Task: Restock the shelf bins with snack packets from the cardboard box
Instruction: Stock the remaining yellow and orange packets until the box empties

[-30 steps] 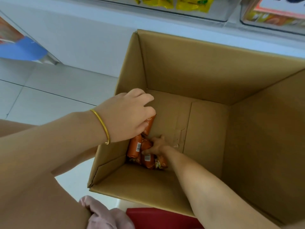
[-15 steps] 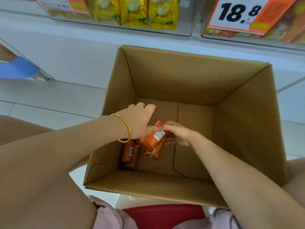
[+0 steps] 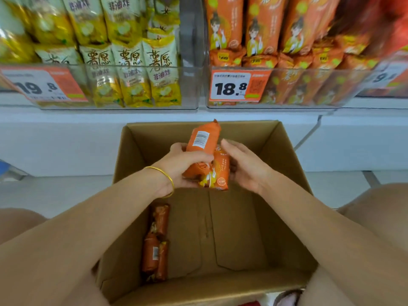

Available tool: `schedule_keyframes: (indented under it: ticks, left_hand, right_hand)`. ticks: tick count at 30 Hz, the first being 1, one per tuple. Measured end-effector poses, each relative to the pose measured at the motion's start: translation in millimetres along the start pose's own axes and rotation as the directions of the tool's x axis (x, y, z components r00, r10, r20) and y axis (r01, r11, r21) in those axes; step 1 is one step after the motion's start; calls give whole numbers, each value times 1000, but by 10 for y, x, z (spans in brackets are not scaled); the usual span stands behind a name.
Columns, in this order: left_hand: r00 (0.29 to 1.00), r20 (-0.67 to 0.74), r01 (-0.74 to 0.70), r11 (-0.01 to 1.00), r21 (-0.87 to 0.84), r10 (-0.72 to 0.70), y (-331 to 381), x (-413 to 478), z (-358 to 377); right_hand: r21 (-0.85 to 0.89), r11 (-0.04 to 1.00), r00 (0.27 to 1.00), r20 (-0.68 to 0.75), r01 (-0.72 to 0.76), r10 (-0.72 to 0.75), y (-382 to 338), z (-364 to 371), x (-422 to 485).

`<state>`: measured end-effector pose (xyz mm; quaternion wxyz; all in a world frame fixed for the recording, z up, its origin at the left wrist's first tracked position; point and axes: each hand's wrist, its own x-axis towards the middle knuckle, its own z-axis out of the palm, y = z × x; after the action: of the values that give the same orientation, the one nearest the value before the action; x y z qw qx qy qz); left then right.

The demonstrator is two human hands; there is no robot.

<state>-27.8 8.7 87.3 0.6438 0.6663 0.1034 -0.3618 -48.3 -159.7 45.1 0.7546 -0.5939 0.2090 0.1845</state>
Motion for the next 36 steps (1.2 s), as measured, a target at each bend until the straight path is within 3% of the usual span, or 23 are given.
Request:
schedule_keyframes:
  ticks: [4, 7, 17, 24, 27, 29, 32, 36]
  left_hand:
    - [986, 165, 40, 970, -240, 1, 82, -72, -61]
    - [982, 178, 16, 921, -390, 59, 107, -112, -126]
    - [967, 226, -12, 909, -417, 116, 242, -162, -105]
    - [948, 251, -80, 909, -410, 197, 248, -186, -59]
    - [960, 160, -179, 944, -278, 230, 279, -215, -36]
    - [957, 35, -287, 958, -14, 287, 310, -241, -47]
    - [898, -36, -391, 832, 393, 439, 361, -266, -112]
    - [870, -108, -355, 762, 541, 482, 407, -251, -142]
  right_hand:
    - [5, 999, 999, -9, -43, 43, -274, -50, -159]
    - [4, 1000, 1000, 2, 6, -6, -472, -100, -285]
    - [155, 975, 946, 257, 160, -196, -650, -127, -399]
    - [192, 959, 927, 275, 209, -257, -691, -125, -484]
    - [173, 954, 925, 251, 246, -285, -763, -215, -575]
    - [31, 950, 928, 207, 310, -309, -793, -259, -657]
    - [-273, 878, 919, 140, 393, -368, -791, -273, -722]
    - [-385, 820, 905, 227, 423, -360, -758, -218, -705]
